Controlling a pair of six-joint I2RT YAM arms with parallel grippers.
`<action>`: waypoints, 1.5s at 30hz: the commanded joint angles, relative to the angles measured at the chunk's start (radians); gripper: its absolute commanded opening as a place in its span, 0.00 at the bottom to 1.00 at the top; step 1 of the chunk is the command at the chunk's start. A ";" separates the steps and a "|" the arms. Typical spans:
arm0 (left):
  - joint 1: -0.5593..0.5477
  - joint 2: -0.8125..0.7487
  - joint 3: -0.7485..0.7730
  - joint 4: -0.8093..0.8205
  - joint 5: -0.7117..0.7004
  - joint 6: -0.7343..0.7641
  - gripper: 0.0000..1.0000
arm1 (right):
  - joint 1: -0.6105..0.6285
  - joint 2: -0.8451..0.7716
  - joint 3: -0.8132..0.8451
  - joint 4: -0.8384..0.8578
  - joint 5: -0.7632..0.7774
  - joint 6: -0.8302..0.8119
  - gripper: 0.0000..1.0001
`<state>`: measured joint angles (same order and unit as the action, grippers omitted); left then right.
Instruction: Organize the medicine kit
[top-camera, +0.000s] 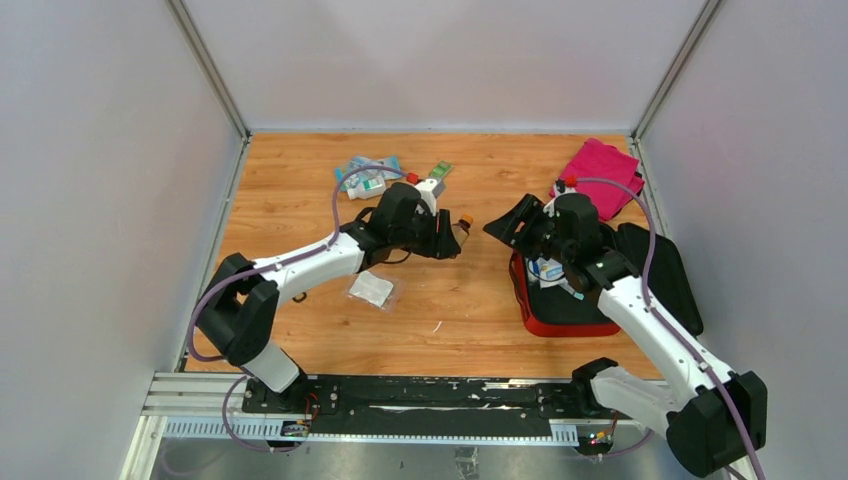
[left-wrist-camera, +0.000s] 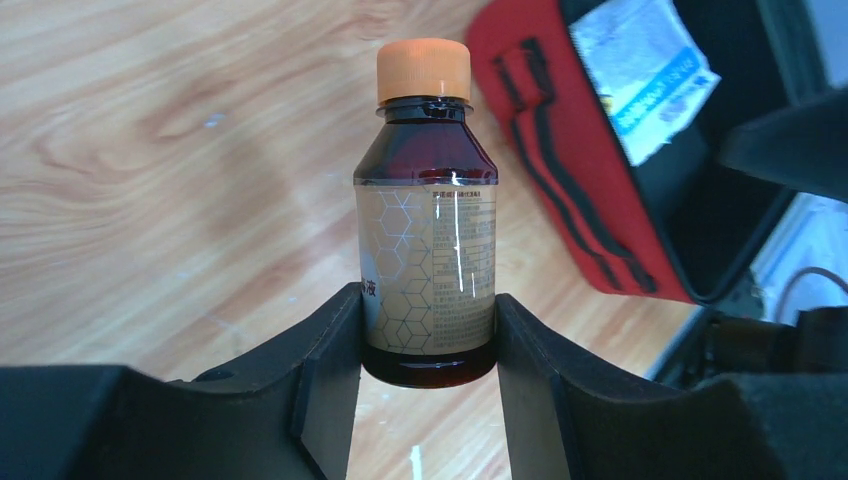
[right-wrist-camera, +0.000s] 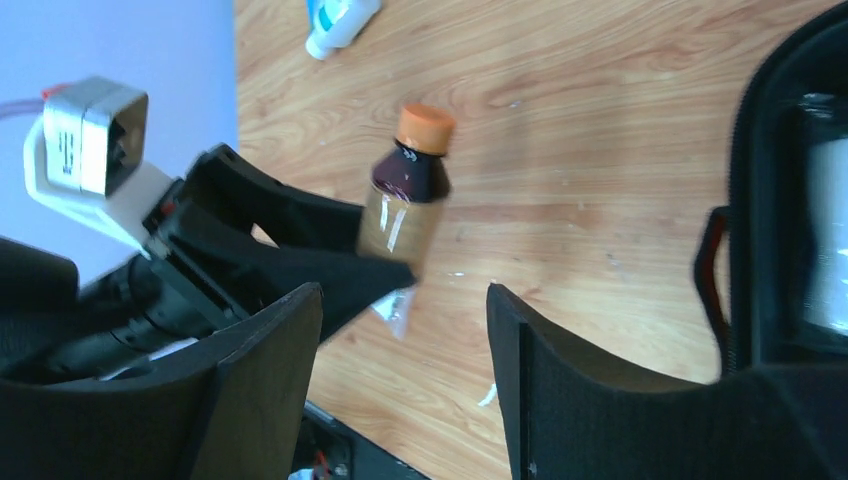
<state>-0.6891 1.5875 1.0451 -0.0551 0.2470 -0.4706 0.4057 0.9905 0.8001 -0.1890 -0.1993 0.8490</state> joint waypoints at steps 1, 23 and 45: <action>-0.044 -0.063 -0.041 0.192 0.043 -0.093 0.45 | 0.015 0.047 -0.041 0.154 -0.070 0.187 0.67; -0.087 -0.077 -0.020 0.210 0.087 -0.083 0.44 | 0.041 0.250 -0.042 0.307 -0.182 0.339 0.62; -0.092 -0.156 0.042 -0.003 -0.006 0.033 0.91 | -0.007 -0.018 0.047 -0.123 0.193 -0.038 0.08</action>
<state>-0.7731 1.4834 1.0252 0.0750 0.3058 -0.5201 0.4351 1.0698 0.7830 -0.1345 -0.1665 0.9752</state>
